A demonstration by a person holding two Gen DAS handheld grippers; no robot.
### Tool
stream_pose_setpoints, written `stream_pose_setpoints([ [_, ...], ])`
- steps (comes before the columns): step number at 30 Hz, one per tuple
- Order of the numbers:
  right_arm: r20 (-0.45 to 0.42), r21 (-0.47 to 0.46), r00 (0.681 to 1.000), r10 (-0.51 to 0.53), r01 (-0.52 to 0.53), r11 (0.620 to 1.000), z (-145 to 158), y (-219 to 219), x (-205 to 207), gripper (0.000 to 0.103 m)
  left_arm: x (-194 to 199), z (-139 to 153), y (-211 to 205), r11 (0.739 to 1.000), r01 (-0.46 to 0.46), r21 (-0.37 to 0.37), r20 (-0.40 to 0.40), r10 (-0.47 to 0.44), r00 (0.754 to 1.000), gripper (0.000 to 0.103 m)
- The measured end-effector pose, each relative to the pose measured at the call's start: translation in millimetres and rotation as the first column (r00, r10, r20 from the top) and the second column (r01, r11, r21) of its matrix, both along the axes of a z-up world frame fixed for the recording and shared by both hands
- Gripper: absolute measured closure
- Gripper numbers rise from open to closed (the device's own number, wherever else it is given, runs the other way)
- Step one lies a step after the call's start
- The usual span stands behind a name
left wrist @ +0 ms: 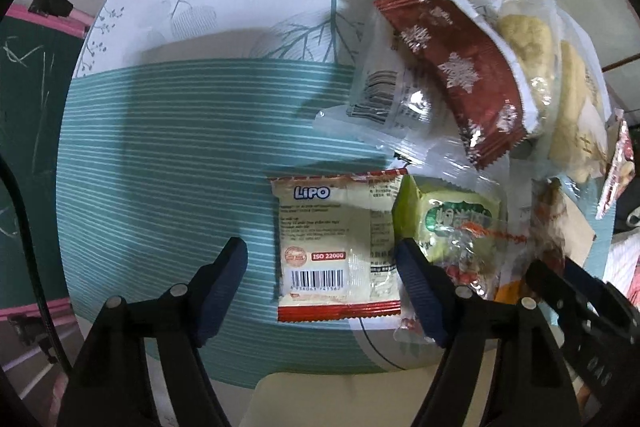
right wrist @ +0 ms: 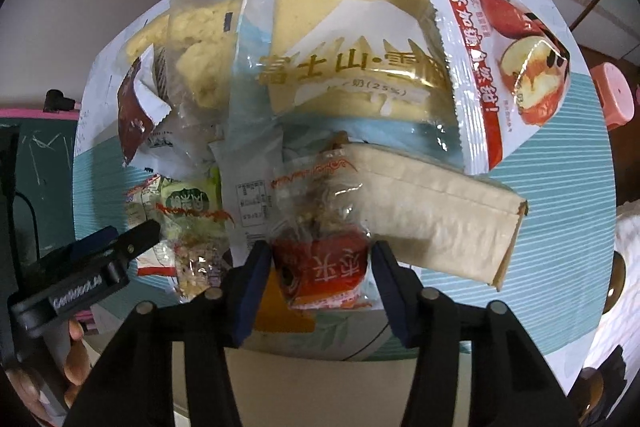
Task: Organize snacks
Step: 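Grasp the LIPO biscuit pack with the left tool while the right tool grasps the red-labelled nut bag, then carry both packs into the white tray and open both tools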
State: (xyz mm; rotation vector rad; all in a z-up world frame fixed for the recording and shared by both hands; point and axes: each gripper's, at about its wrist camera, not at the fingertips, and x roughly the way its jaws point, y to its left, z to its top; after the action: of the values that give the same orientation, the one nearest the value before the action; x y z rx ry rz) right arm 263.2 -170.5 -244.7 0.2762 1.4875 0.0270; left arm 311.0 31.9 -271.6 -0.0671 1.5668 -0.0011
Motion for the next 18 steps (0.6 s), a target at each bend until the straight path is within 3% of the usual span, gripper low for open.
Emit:
stream_pose_setpoints([
  [3, -0.010, -0.026, 1.000, 0.018, -0.019, 0.999, -2, 4, -4, 0.051, 0, -12, -2, 0.999, -0.001, 0.035, -0.014, 0.001, 1.000, 0.031],
  [5, -0.011, -0.033, 1.000, 0.019, -0.019, 0.999, -2, 4, -8, 0.051, 0, -19, -2, 0.999, -0.001, 0.038, -0.030, 0.002, 1.000, 0.038],
  [9, -0.025, -0.037, 0.999, 0.023, -0.024, 0.999, -4, 1, -12, 0.051, 0, -30, 4, 1.000, -0.021, 0.024, -0.026, 0.021, 0.999, 0.042],
  [12, -0.041, -0.013, 0.999, 0.028, -0.029, 0.999, -10, 0, -10, 0.051, 0, -32, 6, 1.000, -0.008, 0.030, -0.008, 0.008, 1.000, 0.058],
  [18, -0.011, 0.009, 0.999, 0.041, -0.041, 0.999, -8, 0, -22, 0.058, -7, -32, 9, 0.999, 0.017, 0.044, 0.056, -0.020, 0.998, 0.058],
])
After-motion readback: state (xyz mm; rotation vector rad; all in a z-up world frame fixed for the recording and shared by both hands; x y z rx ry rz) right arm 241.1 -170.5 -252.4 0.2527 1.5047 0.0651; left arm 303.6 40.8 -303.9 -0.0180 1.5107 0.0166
